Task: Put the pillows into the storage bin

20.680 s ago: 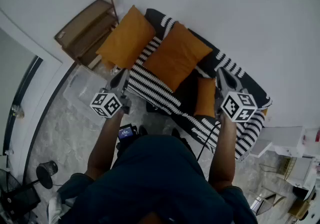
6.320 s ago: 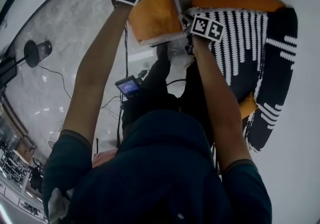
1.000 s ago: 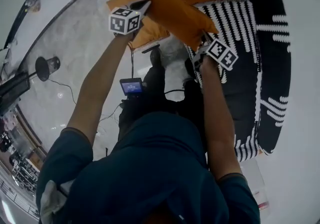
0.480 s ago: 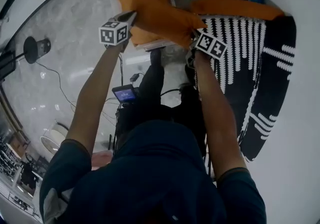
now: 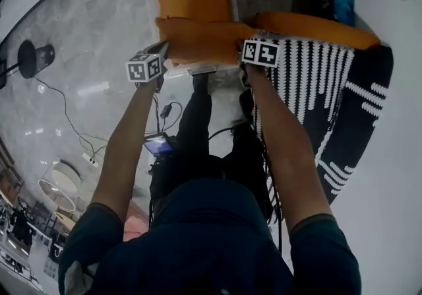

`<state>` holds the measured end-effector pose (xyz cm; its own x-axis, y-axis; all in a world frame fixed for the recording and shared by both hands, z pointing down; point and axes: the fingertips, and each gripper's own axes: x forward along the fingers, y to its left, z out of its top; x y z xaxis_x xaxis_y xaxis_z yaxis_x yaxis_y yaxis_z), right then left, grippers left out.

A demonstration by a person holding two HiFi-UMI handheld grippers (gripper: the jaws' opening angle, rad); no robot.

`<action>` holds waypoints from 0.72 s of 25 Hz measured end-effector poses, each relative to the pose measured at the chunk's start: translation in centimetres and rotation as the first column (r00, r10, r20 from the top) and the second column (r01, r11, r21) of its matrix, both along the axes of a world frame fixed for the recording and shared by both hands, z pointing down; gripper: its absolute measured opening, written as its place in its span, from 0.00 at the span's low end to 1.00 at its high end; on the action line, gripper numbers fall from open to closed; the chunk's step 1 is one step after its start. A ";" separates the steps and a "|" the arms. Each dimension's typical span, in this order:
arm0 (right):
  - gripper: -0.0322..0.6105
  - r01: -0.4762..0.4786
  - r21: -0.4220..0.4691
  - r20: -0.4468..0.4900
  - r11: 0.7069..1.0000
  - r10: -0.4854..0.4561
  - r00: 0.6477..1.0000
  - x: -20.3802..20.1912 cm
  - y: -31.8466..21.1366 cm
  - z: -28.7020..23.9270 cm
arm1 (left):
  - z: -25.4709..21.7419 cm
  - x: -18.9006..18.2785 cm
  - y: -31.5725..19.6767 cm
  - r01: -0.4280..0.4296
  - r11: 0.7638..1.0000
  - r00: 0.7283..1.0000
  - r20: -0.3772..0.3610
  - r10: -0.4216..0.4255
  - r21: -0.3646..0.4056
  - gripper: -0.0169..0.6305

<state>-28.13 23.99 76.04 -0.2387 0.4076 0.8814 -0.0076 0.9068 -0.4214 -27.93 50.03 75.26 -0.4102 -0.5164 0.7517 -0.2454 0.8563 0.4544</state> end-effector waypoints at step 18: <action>0.11 0.293 0.097 -0.295 0.951 -0.254 0.921 1.9 2.0 8.7 | 10.1 6.5 2.2 0.021 0.998 0.947 -0.319 -0.041 -0.067 0.02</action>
